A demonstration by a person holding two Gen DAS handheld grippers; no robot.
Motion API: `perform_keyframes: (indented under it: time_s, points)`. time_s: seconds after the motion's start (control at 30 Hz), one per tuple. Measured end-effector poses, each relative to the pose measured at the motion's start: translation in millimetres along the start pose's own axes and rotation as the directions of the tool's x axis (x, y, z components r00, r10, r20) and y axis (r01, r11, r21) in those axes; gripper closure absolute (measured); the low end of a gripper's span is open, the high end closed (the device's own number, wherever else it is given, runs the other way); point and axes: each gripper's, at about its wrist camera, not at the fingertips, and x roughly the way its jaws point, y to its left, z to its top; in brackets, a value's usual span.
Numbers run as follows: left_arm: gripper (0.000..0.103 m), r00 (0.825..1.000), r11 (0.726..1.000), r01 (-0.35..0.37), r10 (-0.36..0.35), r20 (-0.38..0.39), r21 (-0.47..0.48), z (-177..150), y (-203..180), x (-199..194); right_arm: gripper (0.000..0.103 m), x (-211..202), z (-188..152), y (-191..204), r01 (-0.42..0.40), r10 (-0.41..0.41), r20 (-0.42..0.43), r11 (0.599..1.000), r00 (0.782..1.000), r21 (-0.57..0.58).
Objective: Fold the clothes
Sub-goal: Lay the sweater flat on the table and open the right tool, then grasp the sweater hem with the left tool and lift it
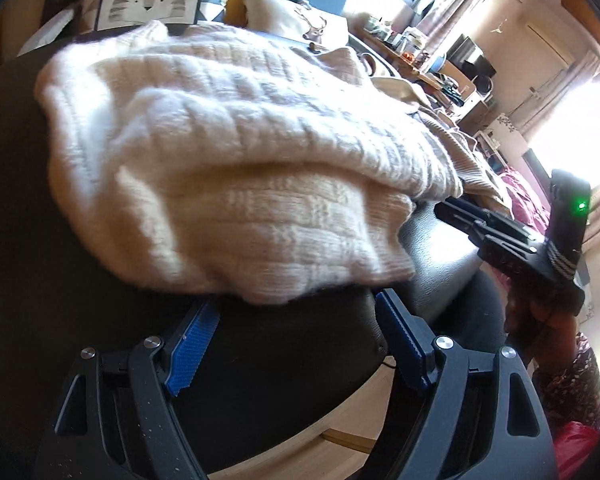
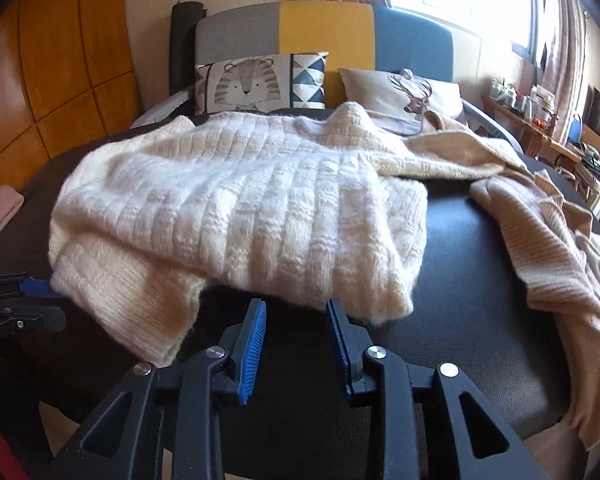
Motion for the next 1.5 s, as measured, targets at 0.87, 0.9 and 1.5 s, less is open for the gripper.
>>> perform_keyframes:
  time_s: [0.87,0.9,1.5]
  points:
    - [0.087,0.978,0.919,0.198,-0.165,0.125,-0.34,19,54,26,0.071,-8,-25,-23,0.014,-0.032,0.079,0.976,0.996,0.217]
    - [0.088,0.979,0.931,0.189,-0.156,0.127,-0.313,19,52,21,0.071,-11,-22,-19,0.017,-0.036,0.1,0.983,0.994,0.185]
    - [0.092,0.96,0.955,0.191,-0.134,0.244,-0.226,-2,56,-51,0.071,4,-6,-14,0.04,-0.037,0.096,0.999,0.995,-0.036]
